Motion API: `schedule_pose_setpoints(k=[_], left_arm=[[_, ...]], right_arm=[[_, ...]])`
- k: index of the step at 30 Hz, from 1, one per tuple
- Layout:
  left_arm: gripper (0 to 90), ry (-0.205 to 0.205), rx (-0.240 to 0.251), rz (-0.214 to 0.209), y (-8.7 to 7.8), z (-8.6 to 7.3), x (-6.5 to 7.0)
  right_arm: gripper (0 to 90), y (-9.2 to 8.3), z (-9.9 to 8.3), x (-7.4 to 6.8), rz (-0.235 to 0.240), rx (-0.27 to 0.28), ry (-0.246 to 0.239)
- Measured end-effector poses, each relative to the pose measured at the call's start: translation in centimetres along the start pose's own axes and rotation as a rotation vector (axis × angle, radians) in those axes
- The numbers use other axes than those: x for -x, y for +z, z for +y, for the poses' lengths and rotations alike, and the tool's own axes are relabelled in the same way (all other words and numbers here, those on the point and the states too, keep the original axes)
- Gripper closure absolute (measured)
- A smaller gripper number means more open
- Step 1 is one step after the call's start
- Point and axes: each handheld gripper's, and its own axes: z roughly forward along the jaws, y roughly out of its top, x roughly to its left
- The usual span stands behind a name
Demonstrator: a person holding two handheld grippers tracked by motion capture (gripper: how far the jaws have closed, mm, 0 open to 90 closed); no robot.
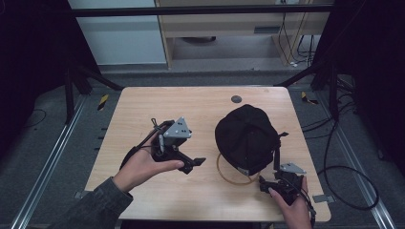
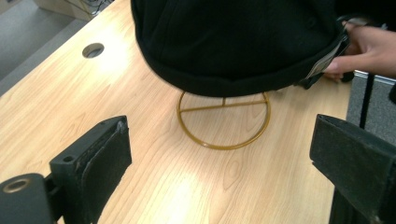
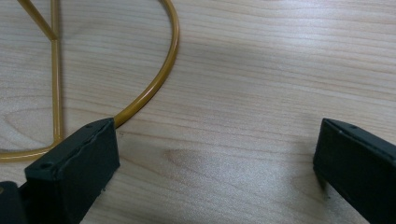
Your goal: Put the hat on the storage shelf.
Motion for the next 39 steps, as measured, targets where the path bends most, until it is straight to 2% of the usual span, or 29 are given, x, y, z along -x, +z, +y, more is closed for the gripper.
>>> schedule_pose_setpoints(k=[6, 9, 24, 33, 39], left_arm=[[5.1, -0.013, -0.018, 0.017, 0.3, -1.9, -0.7], [4.9, -0.039, -0.019, 0.015, 0.4, -3.0, -1.2], [4.6, -0.094, -0.039, 0.069, 1.0, -7.4, -2.8], [4.7, -0.131, -0.067, 0.107, 1.5, -10.6, -3.7], [4.7, -0.163, -0.099, 0.123, 1.9, -13.4, -4.3]], right_arm=[[0.4, 0.0, 0.0, 0.0, 0.0, 0.0, -0.001], [0.4, 0.0, 0.0, 0.0, 0.0, 0.0, 0.0], [0.4, 0.0, 0.0, 0.0, 0.0, 0.0, 0.0], [0.4, 0.0, 0.0, 0.0, 0.0, 0.0, 0.0], [0.4, 0.0, 0.0, 0.0, 0.0, 0.0, 0.0]])
